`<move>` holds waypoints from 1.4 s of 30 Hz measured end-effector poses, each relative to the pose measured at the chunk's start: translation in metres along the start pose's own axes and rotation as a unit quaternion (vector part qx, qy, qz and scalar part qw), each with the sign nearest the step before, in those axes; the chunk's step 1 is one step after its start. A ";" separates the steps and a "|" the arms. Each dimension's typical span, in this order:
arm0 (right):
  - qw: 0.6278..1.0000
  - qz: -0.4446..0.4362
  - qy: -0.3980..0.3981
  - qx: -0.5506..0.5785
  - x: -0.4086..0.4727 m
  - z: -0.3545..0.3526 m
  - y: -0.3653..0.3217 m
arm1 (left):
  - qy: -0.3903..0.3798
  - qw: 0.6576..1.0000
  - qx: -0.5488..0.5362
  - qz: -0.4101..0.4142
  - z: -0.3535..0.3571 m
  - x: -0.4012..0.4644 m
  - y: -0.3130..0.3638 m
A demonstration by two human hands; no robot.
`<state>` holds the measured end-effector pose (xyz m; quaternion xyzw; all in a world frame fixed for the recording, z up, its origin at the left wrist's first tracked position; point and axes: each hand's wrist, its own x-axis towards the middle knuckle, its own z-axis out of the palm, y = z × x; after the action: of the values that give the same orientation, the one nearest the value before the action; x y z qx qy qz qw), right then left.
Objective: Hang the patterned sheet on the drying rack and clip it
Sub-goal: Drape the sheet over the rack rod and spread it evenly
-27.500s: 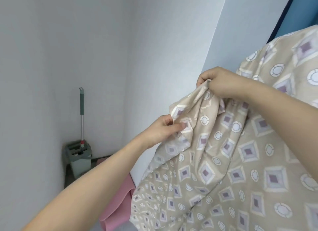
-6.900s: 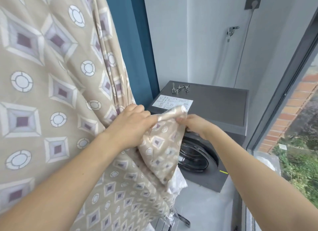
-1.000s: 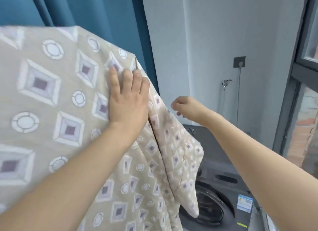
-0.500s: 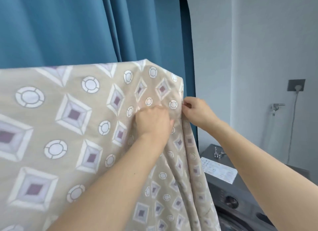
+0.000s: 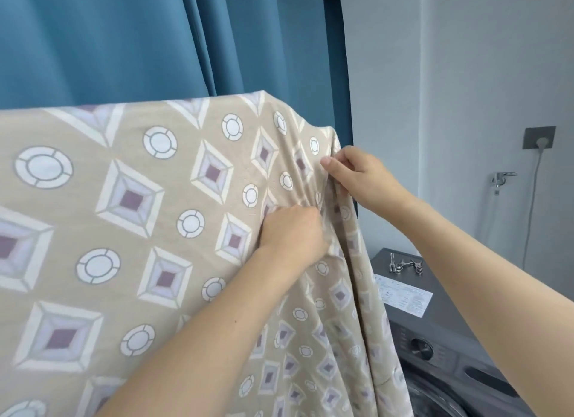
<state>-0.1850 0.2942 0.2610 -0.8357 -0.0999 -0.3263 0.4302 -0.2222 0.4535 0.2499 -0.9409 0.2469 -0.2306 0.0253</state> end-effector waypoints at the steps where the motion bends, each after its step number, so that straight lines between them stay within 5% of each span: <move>1: 1.000 -0.002 -0.006 -0.011 0.001 0.003 -0.005 | -0.015 1.000 0.001 0.003 0.000 -0.001 -0.001; 6: 0.999 0.032 -0.039 0.017 0.004 0.010 -0.017 | -0.114 0.993 0.036 0.009 -0.011 -0.008 -0.010; 10: 0.984 0.039 -0.152 0.087 -0.012 0.020 -0.026 | -0.218 0.969 0.117 0.016 -0.020 -0.015 -0.015; 15: 0.960 0.045 -0.277 0.004 -0.028 0.011 -0.029 | -0.327 0.919 0.219 0.033 -0.012 -0.027 -0.015; 17: 0.984 0.064 -0.164 0.032 -0.028 0.001 -0.021 | -0.332 0.918 0.213 0.035 -0.012 -0.031 -0.014; 20: 0.984 0.053 0.124 0.118 -0.021 -0.009 -0.001 | -0.332 0.922 0.199 0.022 -0.017 -0.033 -0.013; 22: 0.972 0.087 0.164 0.146 -0.008 -0.014 0.018 | -0.314 0.931 0.187 0.007 -0.023 -0.033 -0.012; 24: 0.956 0.185 0.083 0.213 0.006 -0.014 0.038 | -0.243 0.957 0.161 0.005 -0.034 -0.032 -0.010; 27: 0.929 0.267 -0.037 0.255 0.011 -0.011 0.062 | -0.037 0.993 0.106 0.039 -0.051 -0.019 -0.007; 30: 0.925 0.271 -0.146 0.223 0.001 -0.008 0.071 | 0.212 0.956 0.183 0.091 -0.060 0.010 -0.009; 32: 0.931 0.244 -0.188 0.194 0.000 -0.008 0.073 | 0.301 0.926 0.203 0.103 -0.068 0.030 -0.012; 38: 0.977 0.161 -0.139 0.015 0.011 -0.031 0.061 | 0.106 0.966 0.230 -0.048 -0.089 0.078 -0.001; 42: 0.984 0.156 -0.080 -0.032 0.016 -0.063 0.067 | 0.139 0.978 0.143 -0.056 -0.092 0.086 0.008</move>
<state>-0.1711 0.2021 0.2535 -0.8778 0.0079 -0.1909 0.4393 -0.2007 0.4112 0.3667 -0.8984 0.1597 -0.3934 0.1122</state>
